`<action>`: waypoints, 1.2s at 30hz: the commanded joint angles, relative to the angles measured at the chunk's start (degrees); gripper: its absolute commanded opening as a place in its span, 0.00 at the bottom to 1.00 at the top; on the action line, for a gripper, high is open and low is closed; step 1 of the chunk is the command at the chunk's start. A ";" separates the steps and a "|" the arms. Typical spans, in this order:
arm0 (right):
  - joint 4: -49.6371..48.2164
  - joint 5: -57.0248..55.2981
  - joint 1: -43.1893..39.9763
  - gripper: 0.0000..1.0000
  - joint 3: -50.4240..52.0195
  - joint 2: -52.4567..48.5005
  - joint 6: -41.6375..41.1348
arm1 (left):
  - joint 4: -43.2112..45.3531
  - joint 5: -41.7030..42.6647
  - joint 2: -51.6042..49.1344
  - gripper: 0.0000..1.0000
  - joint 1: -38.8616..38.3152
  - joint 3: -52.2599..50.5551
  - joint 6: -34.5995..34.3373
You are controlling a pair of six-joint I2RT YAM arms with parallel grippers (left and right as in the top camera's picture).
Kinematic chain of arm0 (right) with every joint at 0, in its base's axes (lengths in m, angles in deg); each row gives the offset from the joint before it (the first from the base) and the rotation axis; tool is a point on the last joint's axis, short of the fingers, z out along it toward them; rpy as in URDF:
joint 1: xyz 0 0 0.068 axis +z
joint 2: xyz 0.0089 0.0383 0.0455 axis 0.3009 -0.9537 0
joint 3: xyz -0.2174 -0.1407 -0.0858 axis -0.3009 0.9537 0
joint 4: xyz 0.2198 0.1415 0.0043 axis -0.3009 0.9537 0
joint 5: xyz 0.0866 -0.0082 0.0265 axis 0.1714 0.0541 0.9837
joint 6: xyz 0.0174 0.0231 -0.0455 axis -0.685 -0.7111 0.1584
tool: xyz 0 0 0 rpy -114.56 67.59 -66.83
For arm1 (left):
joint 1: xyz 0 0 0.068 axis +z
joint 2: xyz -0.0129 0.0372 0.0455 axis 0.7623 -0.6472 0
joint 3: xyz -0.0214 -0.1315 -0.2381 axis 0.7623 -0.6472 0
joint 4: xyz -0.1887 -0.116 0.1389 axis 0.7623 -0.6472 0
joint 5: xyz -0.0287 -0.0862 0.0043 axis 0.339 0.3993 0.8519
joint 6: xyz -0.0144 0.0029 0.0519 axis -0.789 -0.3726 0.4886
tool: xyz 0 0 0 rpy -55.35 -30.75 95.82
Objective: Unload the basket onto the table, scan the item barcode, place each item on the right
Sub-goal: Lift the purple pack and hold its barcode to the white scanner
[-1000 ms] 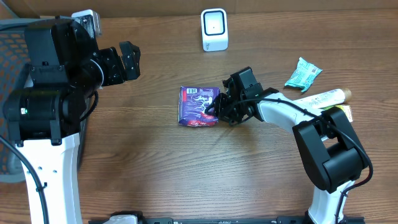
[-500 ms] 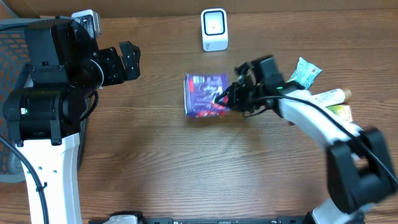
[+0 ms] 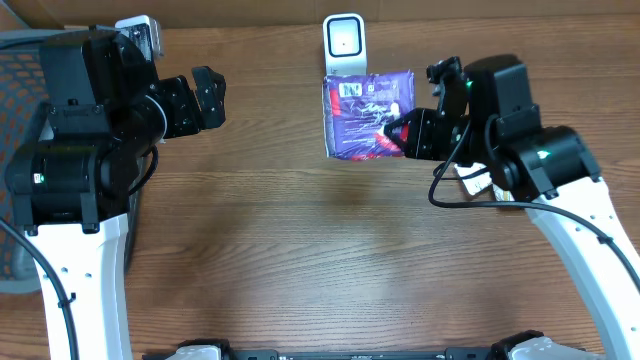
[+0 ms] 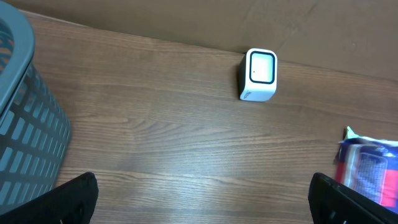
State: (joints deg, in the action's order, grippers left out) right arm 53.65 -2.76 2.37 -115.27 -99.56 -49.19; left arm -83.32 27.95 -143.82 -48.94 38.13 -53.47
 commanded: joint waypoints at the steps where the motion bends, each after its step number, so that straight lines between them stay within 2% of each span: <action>1: 1.33 -2.01 -0.13 0.04 -5.18 1.31 2.80 | 0.15 0.22 0.02 0.99 -0.02 0.44 1.11; 10: 2.08 -1.40 0.04 0.04 -7.17 1.29 2.51 | 0.15 0.22 0.02 1.00 -0.02 0.44 1.11; 14: 4.42 -3.43 0.02 0.04 -13.49 0.15 2.34 | 0.15 0.22 0.02 1.00 -0.02 0.44 1.11; 18: 12.31 -14.25 0.37 0.04 -27.17 -5.88 4.90 | 0.15 0.22 0.02 1.00 -0.02 0.44 1.11; 20: 15.37 -24.37 1.60 0.04 -32.48 -9.42 6.23 | 0.15 0.22 0.02 0.99 -0.02 0.44 1.11; 22: 15.43 -41.35 4.20 0.04 -34.73 -13.22 7.58 | 0.15 0.22 0.02 1.00 -0.02 0.44 1.11; 23: 13.09 -56.92 6.58 0.04 -34.71 -17.25 10.60 | 0.15 0.22 0.02 1.00 -0.02 0.44 1.11; 24: 11.74 -63.04 7.50 0.04 -34.71 -19.43 12.55 | 0.15 0.22 0.02 1.00 -0.02 0.44 1.11; 29: 1.90 -82.25 10.38 0.04 -34.71 -29.31 21.18 | 0.15 0.22 0.02 1.00 -0.02 0.44 1.11; 32: -8.92 -87.56 10.97 0.04 -34.67 -35.12 33.66 | 0.15 0.22 0.02 1.00 -0.02 0.44 1.11; 36: -18.18 -87.47 11.08 0.04 -34.67 -41.29 59.08 | 0.15 0.22 0.02 1.00 -0.02 0.44 1.11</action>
State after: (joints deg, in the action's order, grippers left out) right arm 38.57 -83.92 13.28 -148.84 -138.94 -12.38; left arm -83.34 27.93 -143.82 -48.94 38.13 -53.47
